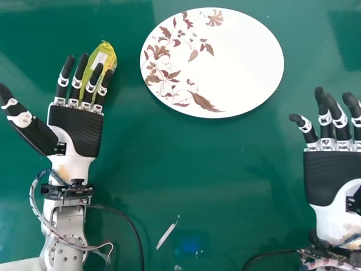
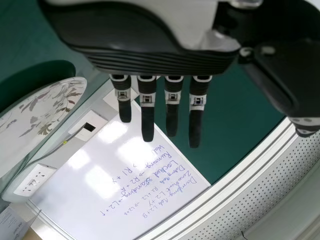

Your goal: Pick up biscuit and place it in the plate

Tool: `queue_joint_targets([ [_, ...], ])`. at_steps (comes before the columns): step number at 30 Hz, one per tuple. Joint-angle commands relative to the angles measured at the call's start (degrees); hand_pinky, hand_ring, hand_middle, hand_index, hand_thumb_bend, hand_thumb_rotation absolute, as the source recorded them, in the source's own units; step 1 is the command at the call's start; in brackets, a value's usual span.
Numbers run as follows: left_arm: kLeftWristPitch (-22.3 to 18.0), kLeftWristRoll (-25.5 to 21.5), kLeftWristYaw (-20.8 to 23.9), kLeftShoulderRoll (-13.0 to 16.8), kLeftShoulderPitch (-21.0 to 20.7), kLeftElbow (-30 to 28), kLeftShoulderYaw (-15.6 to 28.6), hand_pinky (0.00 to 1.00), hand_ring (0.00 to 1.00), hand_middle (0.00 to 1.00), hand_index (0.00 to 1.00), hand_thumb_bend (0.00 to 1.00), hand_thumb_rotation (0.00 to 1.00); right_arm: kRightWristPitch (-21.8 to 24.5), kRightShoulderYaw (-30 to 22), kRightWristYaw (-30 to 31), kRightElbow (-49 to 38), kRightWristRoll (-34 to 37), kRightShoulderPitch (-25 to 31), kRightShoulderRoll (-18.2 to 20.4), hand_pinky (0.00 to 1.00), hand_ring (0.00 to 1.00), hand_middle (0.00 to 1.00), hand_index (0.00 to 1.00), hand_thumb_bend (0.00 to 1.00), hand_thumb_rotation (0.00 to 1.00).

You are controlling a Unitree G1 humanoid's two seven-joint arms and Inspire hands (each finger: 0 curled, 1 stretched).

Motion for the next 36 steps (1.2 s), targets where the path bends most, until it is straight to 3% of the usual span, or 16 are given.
queue_joint_targets([
  [1, 1.6, -0.24, -0.62, -3.22, 5.65, 4.12, -0.23, 0.82, 0.77, 0.84, 0.71, 1.0, 0.72, 0.88, 0.45, -0.79, 2.11, -0.01, 3.21, 1.22, 0.62, 0.72, 0.76, 0.77, 0.61, 0.39],
  [9, 1.95, -0.76, -1.85, -2.7, 5.81, 4.08, 0.1, 0.82, 0.76, 0.84, 0.7, 1.0, 0.71, 1.24, 1.25, -1.85, 0.71, 0.04, 4.56, 1.12, 0.61, 0.71, 0.75, 0.76, 0.62, 0.37],
  [16, 2.8, -0.29, -1.15, -2.61, 6.4, 3.22, -0.02, 0.65, 0.71, 0.8, 0.63, 1.0, 0.72, 2.04, 2.29, -3.53, -0.39, 0.27, 5.1, 1.29, 0.6, 0.7, 0.74, 0.75, 0.66, 0.34],
  [23, 3.22, 0.22, -0.87, -2.43, 6.68, 2.73, 0.03, 0.64, 0.7, 0.8, 0.61, 1.0, 0.71, 2.34, 3.32, -4.71, -1.11, 0.14, 5.84, 1.38, 0.59, 0.69, 0.74, 0.75, 0.66, 0.32],
  [31, 2.23, 0.98, -0.45, -2.7, 7.43, 0.9, -0.26, 0.57, 0.66, 0.75, 0.59, 1.0, 0.59, 2.35, 2.77, -7.03, -1.67, 0.15, 6.29, 1.77, 0.58, 0.69, 0.74, 0.74, 0.67, 0.28],
  [36, 1.58, 1.36, -0.5, -2.61, 8.55, -0.94, -0.63, 0.58, 0.65, 0.75, 0.59, 1.0, 0.57, 3.1, 2.76, -6.89, -2.25, 1.25, 6.41, 1.38, 0.59, 0.72, 0.77, 0.78, 0.66, 0.27],
])
